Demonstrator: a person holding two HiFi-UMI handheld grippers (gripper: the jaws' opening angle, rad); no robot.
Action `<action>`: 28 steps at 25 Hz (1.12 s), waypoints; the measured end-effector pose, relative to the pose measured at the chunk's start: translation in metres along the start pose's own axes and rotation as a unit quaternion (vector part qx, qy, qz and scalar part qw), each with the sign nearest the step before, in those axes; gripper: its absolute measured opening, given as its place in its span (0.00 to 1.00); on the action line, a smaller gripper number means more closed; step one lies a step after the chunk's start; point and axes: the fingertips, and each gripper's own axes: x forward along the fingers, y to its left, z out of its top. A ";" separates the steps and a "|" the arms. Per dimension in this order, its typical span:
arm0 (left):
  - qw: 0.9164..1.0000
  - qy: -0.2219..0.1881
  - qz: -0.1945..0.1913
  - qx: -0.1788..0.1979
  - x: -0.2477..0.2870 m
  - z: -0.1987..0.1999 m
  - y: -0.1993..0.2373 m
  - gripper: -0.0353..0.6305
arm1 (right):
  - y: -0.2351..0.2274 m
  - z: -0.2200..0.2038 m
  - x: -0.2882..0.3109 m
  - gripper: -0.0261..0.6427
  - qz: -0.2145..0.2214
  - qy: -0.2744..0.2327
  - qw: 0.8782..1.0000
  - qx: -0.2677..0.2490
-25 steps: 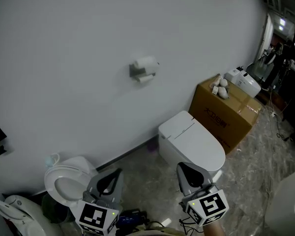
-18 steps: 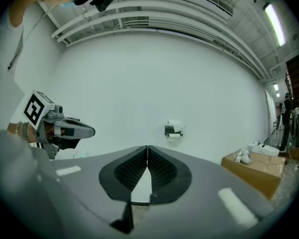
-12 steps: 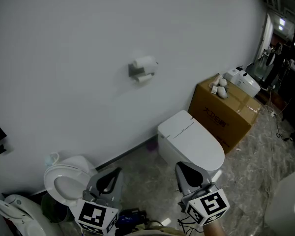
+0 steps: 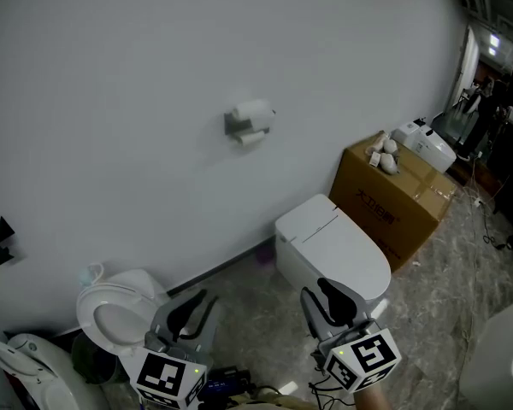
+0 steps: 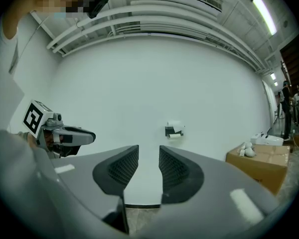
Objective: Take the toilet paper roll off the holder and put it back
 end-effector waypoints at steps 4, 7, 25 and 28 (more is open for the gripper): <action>1.000 0.008 0.008 -0.003 -0.002 -0.004 -0.005 0.16 | -0.003 -0.005 -0.003 0.21 0.005 0.005 1.000 -0.002; 1.000 0.009 0.014 -0.002 -0.002 -0.007 -0.010 0.16 | -0.005 -0.011 -0.005 0.21 0.012 0.008 1.000 -0.002; 1.000 -0.008 -0.010 -0.002 0.030 -0.009 -0.034 0.16 | -0.025 -0.019 -0.017 0.21 -0.002 0.003 1.000 -0.022; 1.000 -0.011 -0.017 0.001 0.041 -0.007 -0.031 0.16 | -0.032 -0.017 -0.012 0.21 -0.007 0.000 1.000 -0.019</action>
